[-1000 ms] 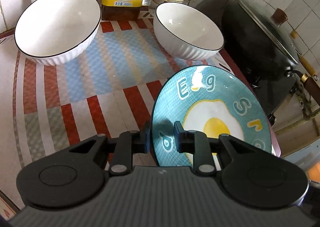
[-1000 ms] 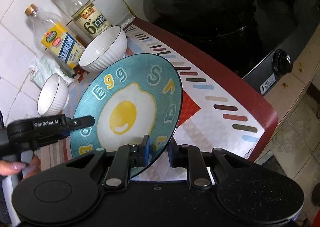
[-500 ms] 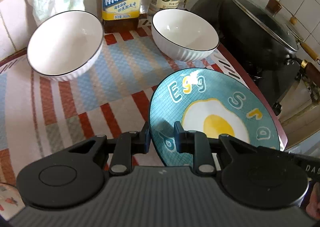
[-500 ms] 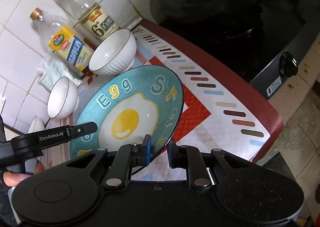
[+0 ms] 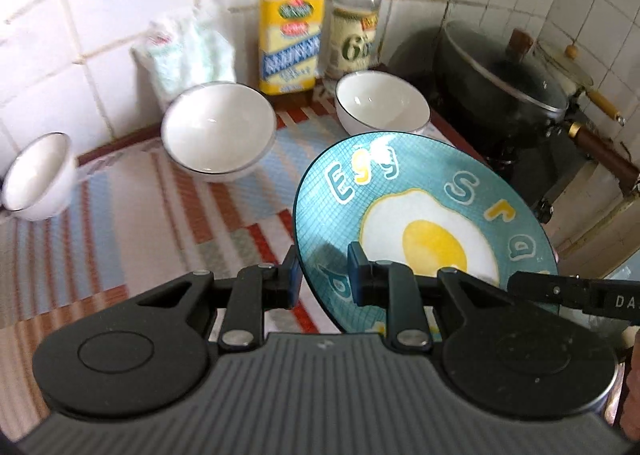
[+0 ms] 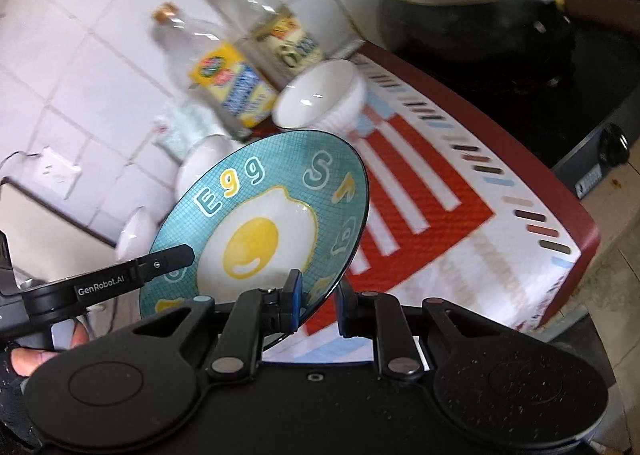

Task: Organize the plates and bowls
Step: 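Lift the blue egg plate and carry it toward the plate stack, then lower the blue egg plate onto the bunny plate stack and open the right gripper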

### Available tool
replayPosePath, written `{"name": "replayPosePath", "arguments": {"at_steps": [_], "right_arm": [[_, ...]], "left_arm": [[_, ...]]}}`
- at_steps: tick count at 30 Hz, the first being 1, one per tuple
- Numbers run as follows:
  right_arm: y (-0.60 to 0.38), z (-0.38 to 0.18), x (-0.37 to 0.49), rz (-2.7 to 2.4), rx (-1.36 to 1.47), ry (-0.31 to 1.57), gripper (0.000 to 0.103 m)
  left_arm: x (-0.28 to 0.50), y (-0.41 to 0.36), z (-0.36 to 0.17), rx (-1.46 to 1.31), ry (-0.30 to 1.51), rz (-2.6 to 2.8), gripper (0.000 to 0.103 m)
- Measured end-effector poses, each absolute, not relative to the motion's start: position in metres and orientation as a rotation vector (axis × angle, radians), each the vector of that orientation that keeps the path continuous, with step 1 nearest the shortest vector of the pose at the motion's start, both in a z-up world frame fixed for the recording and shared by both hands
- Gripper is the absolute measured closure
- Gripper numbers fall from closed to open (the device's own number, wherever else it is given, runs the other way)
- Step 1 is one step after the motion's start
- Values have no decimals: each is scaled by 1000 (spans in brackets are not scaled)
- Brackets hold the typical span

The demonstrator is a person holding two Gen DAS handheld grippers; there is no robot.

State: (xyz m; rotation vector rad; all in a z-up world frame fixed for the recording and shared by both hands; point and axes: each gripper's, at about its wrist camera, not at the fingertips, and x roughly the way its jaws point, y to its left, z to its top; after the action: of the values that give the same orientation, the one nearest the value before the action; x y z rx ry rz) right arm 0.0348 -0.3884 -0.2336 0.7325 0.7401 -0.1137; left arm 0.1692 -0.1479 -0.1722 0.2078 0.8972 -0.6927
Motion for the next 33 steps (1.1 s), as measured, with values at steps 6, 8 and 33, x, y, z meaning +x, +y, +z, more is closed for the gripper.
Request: {"name": "replayPosePath", "arguments": {"at_steps": [6, 8, 33], "right_arm": [[-360, -208, 30, -33, 702, 718, 81], [-349, -201, 30, 2, 691, 715, 81], [-225, -221, 67, 316, 559, 888, 81]], "left_arm": [[148, -106, -140, 205, 842, -640, 82], [142, -89, -133, 189, 835, -622, 82], [82, 76, -178, -13, 919, -336, 82]]}}
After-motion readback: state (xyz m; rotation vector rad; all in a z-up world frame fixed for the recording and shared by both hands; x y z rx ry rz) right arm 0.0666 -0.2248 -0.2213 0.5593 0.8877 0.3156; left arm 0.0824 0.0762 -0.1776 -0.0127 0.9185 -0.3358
